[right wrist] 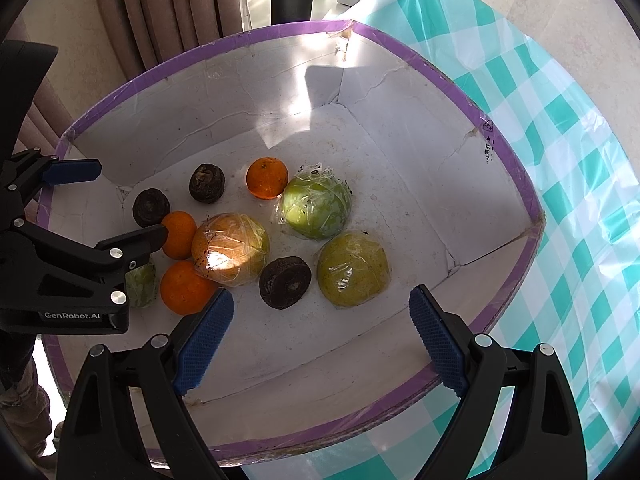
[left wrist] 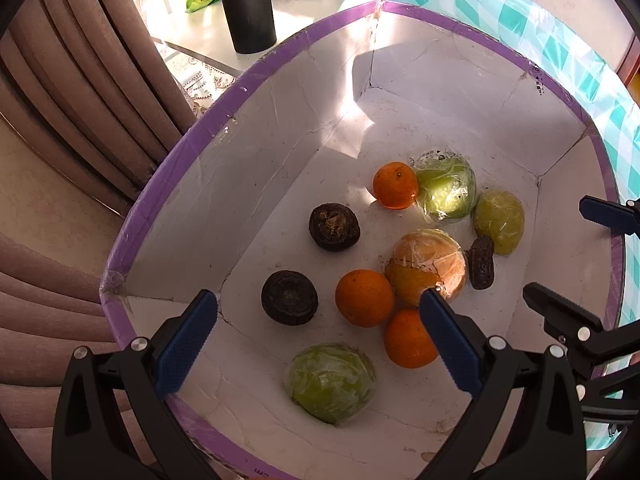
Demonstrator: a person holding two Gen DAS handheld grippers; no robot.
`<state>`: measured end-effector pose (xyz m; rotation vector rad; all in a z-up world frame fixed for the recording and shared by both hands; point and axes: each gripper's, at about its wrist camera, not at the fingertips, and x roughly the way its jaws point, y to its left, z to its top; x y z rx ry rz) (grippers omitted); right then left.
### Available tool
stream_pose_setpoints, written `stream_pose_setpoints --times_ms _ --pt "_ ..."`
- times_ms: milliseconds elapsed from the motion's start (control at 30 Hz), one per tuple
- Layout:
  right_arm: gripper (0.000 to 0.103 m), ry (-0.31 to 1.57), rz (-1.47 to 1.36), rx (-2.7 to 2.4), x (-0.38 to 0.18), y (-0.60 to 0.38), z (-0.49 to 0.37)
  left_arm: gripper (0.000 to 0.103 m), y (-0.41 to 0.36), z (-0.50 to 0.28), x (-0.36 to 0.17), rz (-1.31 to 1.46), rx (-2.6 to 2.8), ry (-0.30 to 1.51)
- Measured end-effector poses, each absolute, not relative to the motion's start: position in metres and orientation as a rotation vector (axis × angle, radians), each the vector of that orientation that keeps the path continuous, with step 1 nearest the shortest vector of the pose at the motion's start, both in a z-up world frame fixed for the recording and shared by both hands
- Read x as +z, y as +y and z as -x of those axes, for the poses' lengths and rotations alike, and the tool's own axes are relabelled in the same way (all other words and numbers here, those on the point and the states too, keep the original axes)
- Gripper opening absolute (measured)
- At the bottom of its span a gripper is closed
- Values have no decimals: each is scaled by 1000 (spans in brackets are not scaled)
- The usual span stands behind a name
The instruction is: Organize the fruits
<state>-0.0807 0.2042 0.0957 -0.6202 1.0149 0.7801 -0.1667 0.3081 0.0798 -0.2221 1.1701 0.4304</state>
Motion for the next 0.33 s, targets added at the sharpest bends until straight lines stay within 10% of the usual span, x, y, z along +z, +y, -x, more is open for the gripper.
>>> stream_pose_setpoints --times_ms 333 --pt "87 1004 613 785 96 203 81 101 306 166 79 215 452 1181"
